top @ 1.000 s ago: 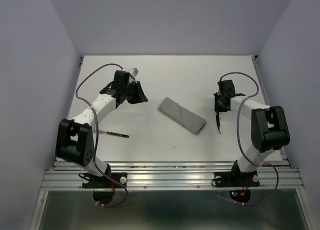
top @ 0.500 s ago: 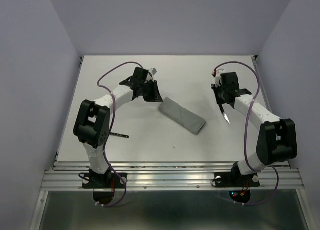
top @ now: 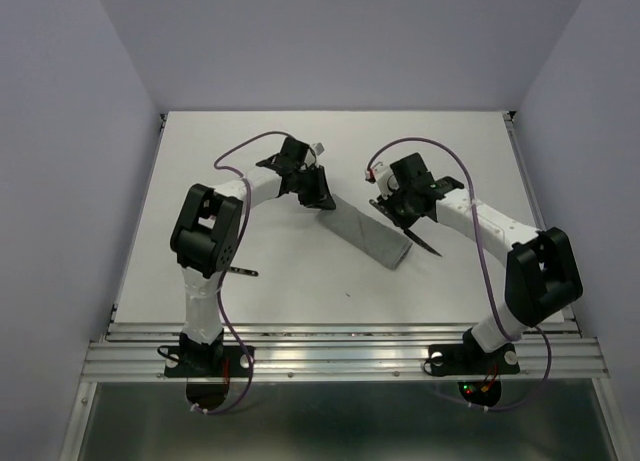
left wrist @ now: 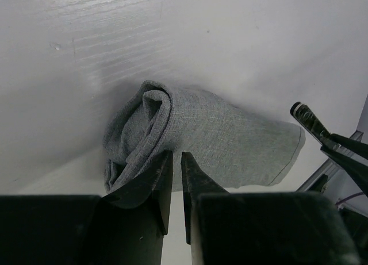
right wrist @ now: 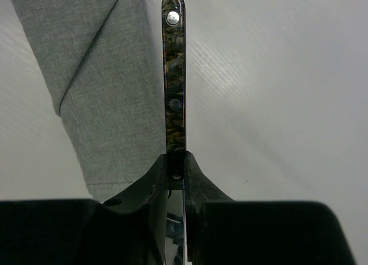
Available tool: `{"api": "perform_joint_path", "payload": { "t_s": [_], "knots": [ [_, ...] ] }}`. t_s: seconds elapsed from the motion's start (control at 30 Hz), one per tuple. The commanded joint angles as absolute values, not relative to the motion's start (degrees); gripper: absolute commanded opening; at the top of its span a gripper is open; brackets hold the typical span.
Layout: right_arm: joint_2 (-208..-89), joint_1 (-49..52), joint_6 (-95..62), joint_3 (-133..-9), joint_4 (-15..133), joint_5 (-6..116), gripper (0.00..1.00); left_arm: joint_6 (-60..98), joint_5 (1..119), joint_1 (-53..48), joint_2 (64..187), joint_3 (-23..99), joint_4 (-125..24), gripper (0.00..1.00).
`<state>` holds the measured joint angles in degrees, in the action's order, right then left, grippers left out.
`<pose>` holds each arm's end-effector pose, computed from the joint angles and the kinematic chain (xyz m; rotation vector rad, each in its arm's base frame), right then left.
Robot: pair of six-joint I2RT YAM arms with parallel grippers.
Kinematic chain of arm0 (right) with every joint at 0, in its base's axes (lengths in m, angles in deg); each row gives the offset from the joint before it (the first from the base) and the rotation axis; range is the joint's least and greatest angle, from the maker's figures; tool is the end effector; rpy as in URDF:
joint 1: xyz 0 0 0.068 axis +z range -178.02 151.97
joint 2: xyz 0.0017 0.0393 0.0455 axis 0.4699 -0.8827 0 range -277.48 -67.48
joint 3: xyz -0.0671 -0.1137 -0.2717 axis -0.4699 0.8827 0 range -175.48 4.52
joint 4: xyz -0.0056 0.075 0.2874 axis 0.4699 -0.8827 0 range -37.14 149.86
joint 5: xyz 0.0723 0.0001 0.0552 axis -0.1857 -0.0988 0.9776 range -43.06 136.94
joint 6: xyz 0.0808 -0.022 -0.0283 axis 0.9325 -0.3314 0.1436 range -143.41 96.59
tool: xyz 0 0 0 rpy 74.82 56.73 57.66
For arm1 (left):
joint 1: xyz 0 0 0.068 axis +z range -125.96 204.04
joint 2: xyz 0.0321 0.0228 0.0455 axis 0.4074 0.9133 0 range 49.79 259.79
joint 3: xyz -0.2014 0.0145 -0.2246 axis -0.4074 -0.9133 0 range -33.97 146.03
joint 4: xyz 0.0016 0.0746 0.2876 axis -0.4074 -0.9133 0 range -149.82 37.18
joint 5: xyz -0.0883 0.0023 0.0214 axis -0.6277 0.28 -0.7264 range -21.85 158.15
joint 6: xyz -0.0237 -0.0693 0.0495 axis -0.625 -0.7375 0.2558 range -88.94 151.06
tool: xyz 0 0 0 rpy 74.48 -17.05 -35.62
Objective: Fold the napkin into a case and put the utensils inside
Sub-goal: Stuff the knife into the folded napkin.
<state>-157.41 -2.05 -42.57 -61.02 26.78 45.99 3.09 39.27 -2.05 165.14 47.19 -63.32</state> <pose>0.3457 0.1670 0.2169 -0.9821 2.3791 0.0233 0.4459 -0.2606 0.1697 0.2244 2.4657 -1.0316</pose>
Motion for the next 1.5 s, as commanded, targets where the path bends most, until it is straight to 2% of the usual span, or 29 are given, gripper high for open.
{"api": "perform_joint_path", "payload": {
  "t_s": [0.0,0.67,0.97,1.23,1.47],
  "knots": [
    [-158.53,0.62,-44.32,-62.54,22.69,46.41,0.01,2.85,38.18,-2.50,166.50,50.40,-62.49,0.23],
    [-163.54,5.90,-44.33,-61.57,23.12,45.98,0.01,2.85,39.06,-2.68,168.00,50.22,-62.93,0.22],
    [-166.97,6.43,-44.24,-62.80,25.93,46.50,0.01,4.34,37.83,-2.68,164.06,51.10,-65.03,0.21],
    [-166.01,6.43,-44.33,-63.07,25.32,45.71,0.01,7.24,43.01,-0.66,159.48,52.25,-68.55,0.21],
    [-163.64,6.43,-44.15,-62.11,25.05,42.99,0.01,7.68,44.07,2.77,162.11,51.89,-68.90,0.21]
  ]
}}
